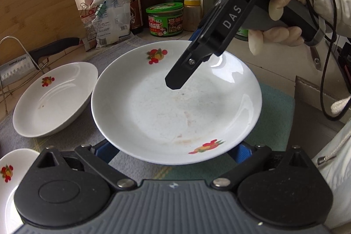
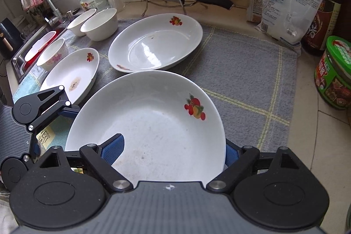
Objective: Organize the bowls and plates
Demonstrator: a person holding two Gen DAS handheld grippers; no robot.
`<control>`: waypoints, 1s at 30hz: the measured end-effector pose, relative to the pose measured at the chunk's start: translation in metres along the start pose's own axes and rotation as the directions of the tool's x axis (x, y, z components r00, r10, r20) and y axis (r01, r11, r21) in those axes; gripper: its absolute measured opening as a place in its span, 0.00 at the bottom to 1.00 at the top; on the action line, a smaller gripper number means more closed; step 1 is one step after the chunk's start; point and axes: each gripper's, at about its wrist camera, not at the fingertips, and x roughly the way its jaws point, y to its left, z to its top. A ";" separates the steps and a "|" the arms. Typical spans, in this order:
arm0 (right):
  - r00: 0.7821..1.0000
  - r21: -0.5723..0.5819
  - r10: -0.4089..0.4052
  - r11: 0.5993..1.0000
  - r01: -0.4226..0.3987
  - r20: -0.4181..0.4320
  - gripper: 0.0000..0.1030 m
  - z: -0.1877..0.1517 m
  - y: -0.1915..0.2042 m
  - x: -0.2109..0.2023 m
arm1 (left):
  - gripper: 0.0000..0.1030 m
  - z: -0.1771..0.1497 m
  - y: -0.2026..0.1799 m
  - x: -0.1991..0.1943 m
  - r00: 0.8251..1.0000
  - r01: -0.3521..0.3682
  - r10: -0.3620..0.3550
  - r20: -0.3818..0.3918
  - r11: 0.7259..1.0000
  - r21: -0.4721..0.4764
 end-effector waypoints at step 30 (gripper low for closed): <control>0.993 0.078 -0.112 0.991 0.108 0.047 0.91 0.037 -0.105 0.025 | 0.98 0.061 0.021 0.096 1.000 -0.010 0.010 -0.013 1.000 -0.022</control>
